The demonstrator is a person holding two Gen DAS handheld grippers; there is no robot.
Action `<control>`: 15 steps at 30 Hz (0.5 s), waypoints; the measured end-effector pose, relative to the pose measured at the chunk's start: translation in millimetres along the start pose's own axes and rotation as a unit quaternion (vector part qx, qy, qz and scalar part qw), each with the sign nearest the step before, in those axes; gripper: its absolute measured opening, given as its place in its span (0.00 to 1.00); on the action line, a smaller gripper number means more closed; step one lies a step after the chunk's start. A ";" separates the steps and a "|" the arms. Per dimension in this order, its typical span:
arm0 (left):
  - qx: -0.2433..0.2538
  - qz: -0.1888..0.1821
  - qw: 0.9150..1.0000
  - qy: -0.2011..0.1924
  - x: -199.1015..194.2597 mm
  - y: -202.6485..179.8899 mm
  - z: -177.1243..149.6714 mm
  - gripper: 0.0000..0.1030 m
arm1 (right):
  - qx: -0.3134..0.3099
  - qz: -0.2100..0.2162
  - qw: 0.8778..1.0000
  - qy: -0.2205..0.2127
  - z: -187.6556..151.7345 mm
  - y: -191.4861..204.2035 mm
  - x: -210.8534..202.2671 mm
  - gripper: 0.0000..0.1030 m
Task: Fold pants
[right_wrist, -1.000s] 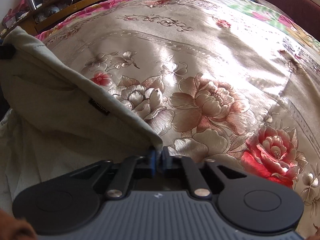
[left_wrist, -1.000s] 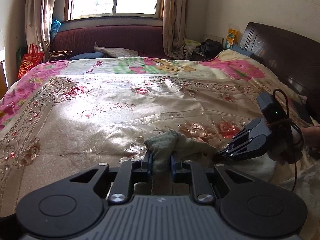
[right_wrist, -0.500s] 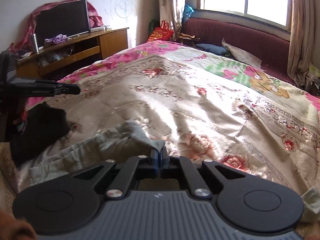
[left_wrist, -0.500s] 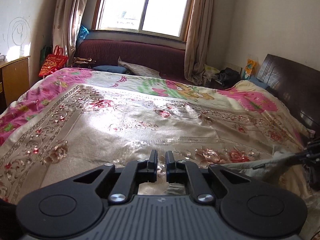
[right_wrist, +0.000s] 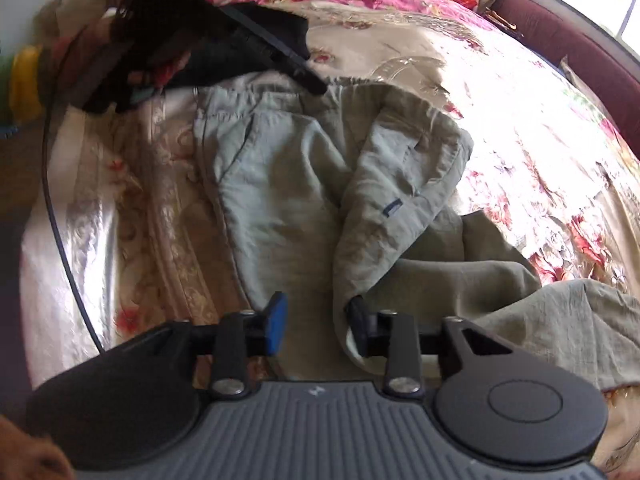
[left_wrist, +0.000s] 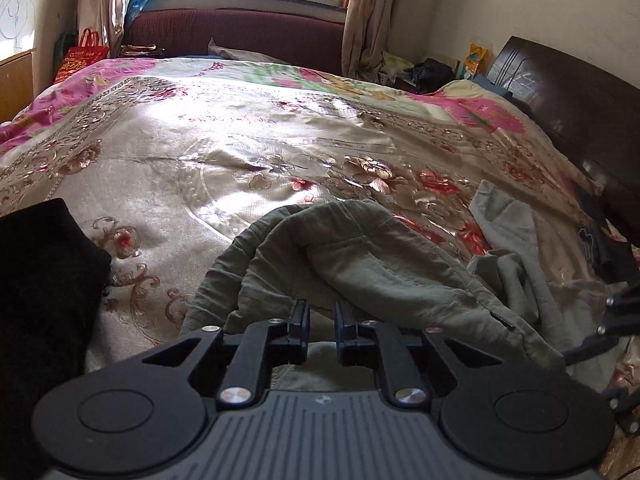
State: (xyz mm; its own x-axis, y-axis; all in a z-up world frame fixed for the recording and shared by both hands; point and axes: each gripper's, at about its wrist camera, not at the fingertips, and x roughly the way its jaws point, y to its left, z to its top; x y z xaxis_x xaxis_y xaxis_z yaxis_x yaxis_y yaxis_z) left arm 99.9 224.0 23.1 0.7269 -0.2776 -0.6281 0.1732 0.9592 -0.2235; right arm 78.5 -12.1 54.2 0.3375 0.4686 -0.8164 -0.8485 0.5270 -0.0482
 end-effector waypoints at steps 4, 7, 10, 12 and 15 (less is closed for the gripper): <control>0.008 -0.009 1.000 -0.005 7.3 -5.4 1.5 0.27 | 0.121 0.019 0.989 -0.086 43.6 -53.1 2.5 0.48; 0.033 -0.007 0.999 -0.012 15.9 -11.6 16.0 0.27 | 0.150 -0.040 0.985 -0.080 66.5 -85.6 50.1 0.50; 0.067 -0.023 0.997 -0.014 26.7 -16.2 39.6 0.37 | 0.192 -0.036 0.979 -0.059 70.7 -111.6 88.0 0.50; 0.088 -0.028 0.996 -0.012 36.5 -19.8 54.6 0.47 | 0.215 -0.012 0.975 -0.057 71.0 -124.3 103.1 0.50; 0.104 -0.025 0.994 -0.001 46.2 -22.1 61.5 0.47 | 0.270 0.032 0.961 -0.049 70.8 -141.6 123.2 0.50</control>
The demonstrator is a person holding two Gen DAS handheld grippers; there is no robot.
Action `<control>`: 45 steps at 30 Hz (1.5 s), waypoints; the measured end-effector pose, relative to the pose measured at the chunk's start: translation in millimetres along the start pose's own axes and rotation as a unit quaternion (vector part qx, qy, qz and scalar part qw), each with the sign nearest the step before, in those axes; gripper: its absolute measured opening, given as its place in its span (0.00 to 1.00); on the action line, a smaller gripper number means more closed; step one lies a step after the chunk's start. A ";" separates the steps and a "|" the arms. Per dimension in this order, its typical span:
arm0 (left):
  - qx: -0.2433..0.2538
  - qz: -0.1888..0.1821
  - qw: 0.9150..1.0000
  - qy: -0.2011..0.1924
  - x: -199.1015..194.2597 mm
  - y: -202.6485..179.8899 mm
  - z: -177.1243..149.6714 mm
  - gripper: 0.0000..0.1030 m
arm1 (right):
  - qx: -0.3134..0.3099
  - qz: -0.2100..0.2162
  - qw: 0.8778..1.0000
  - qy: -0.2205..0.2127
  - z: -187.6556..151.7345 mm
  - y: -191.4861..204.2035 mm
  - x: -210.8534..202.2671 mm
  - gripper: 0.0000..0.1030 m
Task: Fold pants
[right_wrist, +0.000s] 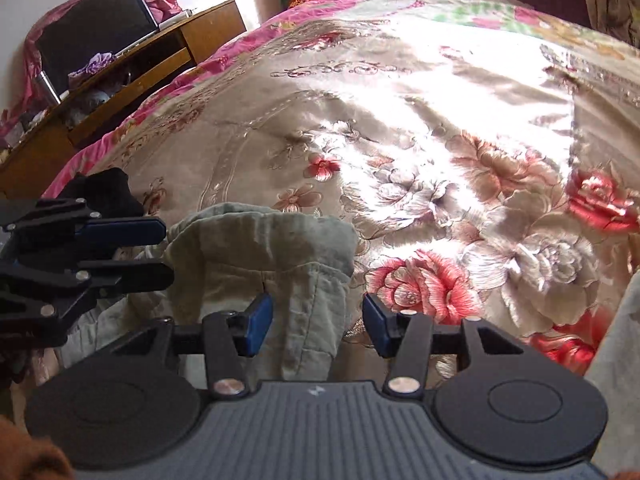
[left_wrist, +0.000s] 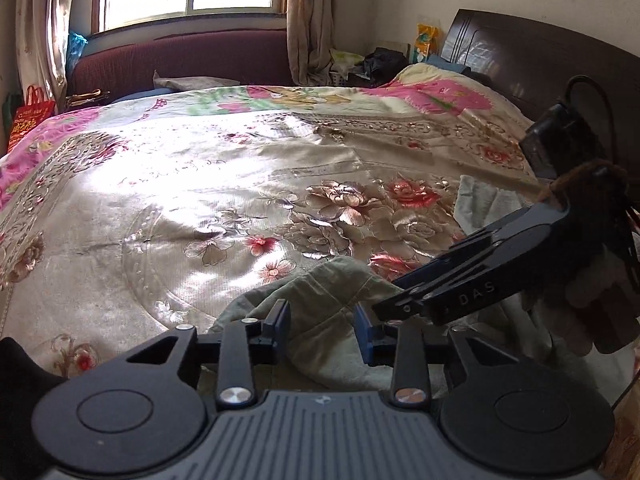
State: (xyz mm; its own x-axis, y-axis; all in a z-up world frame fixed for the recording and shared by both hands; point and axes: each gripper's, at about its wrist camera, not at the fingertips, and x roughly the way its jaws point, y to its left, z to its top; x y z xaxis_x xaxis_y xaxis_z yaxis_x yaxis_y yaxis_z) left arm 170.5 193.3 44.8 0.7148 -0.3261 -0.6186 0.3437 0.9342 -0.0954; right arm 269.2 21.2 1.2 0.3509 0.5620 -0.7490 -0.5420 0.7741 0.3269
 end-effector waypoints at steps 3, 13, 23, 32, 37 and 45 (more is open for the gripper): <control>0.011 0.000 1.000 0.015 4.7 -1.6 -8.2 0.47 | 0.009 0.009 1.000 -0.004 3.9 -1.2 5.1 0.22; -0.012 0.087 0.996 0.017 -16.9 28.8 -35.0 0.47 | -0.110 0.086 0.987 -0.083 8.8 100.3 -45.8 0.05; -0.112 0.143 0.983 0.015 -89.6 65.2 -103.7 0.46 | -0.270 0.097 0.957 -0.051 -79.8 202.6 -13.4 0.05; -0.117 0.171 0.978 0.004 -117.3 56.4 -122.5 0.46 | -0.326 0.082 0.942 -0.005 -119.4 211.7 3.6 0.11; -0.093 0.153 0.983 -0.039 -125.6 33.4 -98.5 0.47 | -0.320 0.082 0.944 -0.005 -124.4 219.8 5.3 0.29; -0.045 0.106 0.992 0.046 -82.5 -4.3 -113.9 0.48 | -0.253 0.063 0.965 -0.007 -136.5 170.3 -47.1 0.32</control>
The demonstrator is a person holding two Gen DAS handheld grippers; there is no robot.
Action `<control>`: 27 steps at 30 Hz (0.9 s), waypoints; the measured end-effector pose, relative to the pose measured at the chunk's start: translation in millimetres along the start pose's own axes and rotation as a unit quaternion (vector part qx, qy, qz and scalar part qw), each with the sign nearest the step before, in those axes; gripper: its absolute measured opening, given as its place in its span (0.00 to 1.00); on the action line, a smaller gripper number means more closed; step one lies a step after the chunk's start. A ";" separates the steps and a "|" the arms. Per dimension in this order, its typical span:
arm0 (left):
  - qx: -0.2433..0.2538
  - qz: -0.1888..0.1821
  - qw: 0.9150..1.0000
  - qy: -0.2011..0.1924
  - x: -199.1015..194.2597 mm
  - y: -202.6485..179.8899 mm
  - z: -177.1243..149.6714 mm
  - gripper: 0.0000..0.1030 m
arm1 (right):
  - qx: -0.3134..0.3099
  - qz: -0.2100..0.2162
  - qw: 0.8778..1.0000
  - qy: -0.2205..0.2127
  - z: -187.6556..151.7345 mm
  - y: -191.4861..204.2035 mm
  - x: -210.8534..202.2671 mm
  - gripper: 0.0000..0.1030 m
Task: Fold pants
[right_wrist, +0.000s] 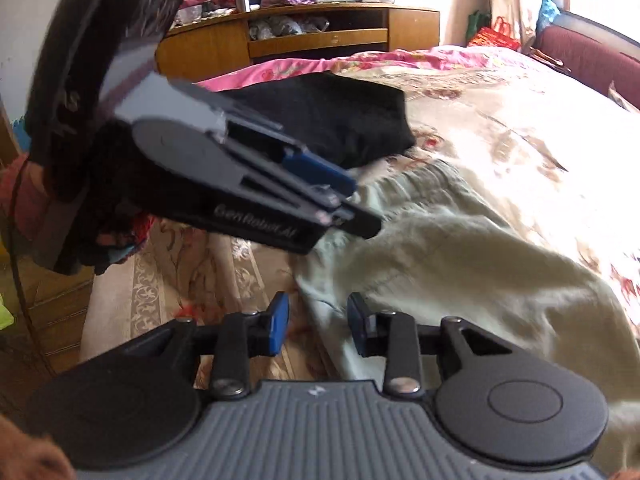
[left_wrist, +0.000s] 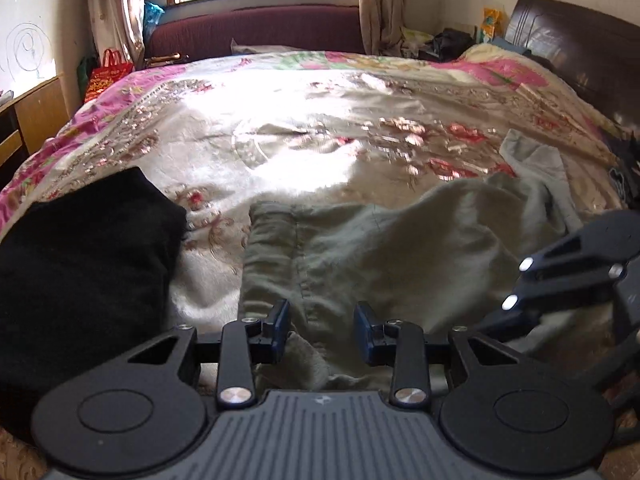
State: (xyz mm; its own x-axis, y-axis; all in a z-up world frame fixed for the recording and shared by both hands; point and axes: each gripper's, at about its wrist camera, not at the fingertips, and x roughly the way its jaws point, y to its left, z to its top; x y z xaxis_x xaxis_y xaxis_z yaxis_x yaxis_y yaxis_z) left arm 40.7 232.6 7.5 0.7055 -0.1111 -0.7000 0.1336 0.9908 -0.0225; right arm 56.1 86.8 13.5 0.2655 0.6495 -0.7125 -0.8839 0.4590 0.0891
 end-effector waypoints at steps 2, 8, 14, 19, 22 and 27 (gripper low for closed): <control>0.020 0.021 0.999 0.017 7.4 -7.6 -4.2 0.48 | 0.046 -0.020 0.999 0.005 -10.2 -25.2 -23.2 0.32; 0.049 0.033 0.998 -0.012 -8.5 -30.9 23.2 0.48 | 0.171 -0.122 0.978 -0.013 -31.3 -114.8 -89.8 0.33; 0.098 -0.072 0.992 -0.041 3.1 -109.7 52.2 0.52 | 0.297 -0.253 0.920 -0.023 -80.0 -217.1 -139.0 0.37; 0.148 -0.154 0.977 -0.011 42.7 -186.9 57.1 0.52 | 0.443 -0.292 0.847 -0.042 -139.0 -299.1 -167.0 0.38; 0.162 -0.182 0.970 0.011 58.0 -216.0 56.1 0.52 | 0.480 -0.284 0.828 -0.049 -151.6 -329.0 -172.2 0.40; 0.178 -0.183 0.966 0.038 71.5 -233.1 52.1 0.52 | 0.500 -0.273 0.818 -0.078 -154.3 -354.5 -165.1 0.39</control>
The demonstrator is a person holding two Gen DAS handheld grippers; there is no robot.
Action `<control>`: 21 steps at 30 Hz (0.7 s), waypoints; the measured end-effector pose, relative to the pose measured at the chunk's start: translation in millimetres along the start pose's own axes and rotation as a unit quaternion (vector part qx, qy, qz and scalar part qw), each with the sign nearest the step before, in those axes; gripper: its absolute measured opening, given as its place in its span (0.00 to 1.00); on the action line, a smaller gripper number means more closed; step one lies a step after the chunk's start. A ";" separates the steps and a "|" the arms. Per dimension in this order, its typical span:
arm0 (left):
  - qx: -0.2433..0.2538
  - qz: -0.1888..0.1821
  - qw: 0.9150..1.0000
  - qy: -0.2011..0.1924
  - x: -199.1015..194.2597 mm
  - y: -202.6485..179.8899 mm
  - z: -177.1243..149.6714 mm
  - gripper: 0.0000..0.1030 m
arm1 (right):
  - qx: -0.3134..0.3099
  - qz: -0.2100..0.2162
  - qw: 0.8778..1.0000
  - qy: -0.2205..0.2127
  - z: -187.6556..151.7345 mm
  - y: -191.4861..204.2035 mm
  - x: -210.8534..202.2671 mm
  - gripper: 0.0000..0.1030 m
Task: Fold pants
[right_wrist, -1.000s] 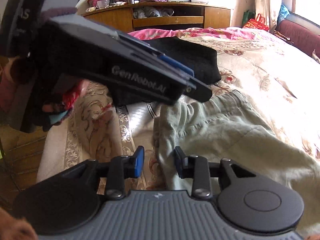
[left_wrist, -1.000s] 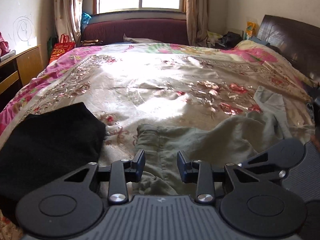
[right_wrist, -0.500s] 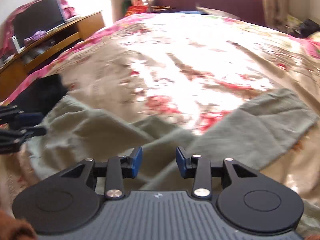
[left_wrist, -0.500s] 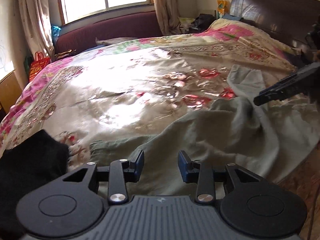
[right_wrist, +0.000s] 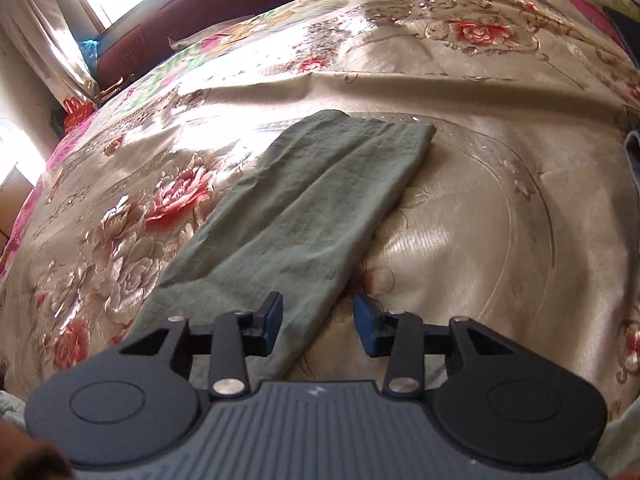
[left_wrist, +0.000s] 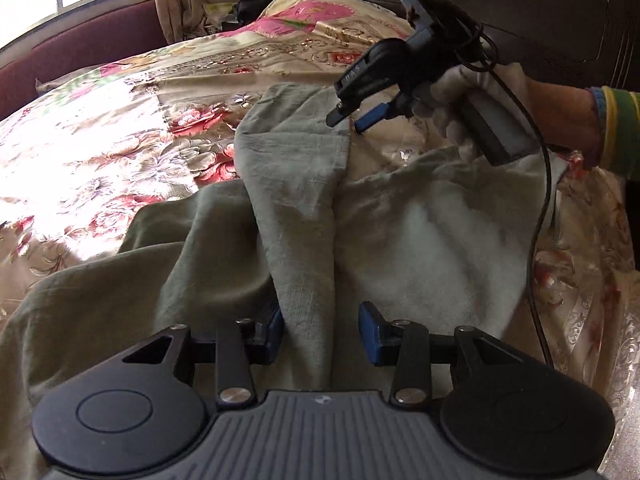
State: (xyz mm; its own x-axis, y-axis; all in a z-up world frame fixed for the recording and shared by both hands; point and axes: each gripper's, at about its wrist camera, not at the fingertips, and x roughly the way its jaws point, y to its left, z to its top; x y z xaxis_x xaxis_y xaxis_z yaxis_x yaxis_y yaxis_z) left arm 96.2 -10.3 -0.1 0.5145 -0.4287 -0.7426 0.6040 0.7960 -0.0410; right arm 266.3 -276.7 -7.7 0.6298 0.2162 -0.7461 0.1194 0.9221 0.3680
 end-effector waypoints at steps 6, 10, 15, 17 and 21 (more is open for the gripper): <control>-0.026 0.004 1.000 0.002 5.5 4.5 3.2 0.52 | 0.055 0.022 0.998 -0.034 18.5 -11.9 18.4 0.39; -0.015 0.015 1.000 0.005 13.6 -4.1 8.7 0.50 | 0.095 0.026 0.995 -0.030 30.8 -24.2 28.0 0.03; 0.003 0.023 1.000 -0.004 13.5 -11.3 17.9 0.35 | 0.094 0.086 0.989 -0.074 38.1 -28.3 -17.5 0.03; 0.010 0.022 1.000 -0.013 7.8 -14.8 21.2 0.35 | 0.096 0.118 0.984 -0.097 37.2 -32.4 -50.6 0.03; 0.031 0.009 0.999 -0.027 -3.9 -27.4 23.4 0.35 | 0.115 0.137 0.974 -0.142 20.4 -53.5 -118.1 0.03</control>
State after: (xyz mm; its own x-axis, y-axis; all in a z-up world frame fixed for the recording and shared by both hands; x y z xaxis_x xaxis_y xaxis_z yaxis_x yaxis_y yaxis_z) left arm 91.9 -40.5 19.6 0.5577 -0.4379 -0.7051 0.6300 0.7764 0.0161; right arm 201.2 -358.1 72.0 0.8451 0.3170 -0.4305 0.0646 0.7387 0.6709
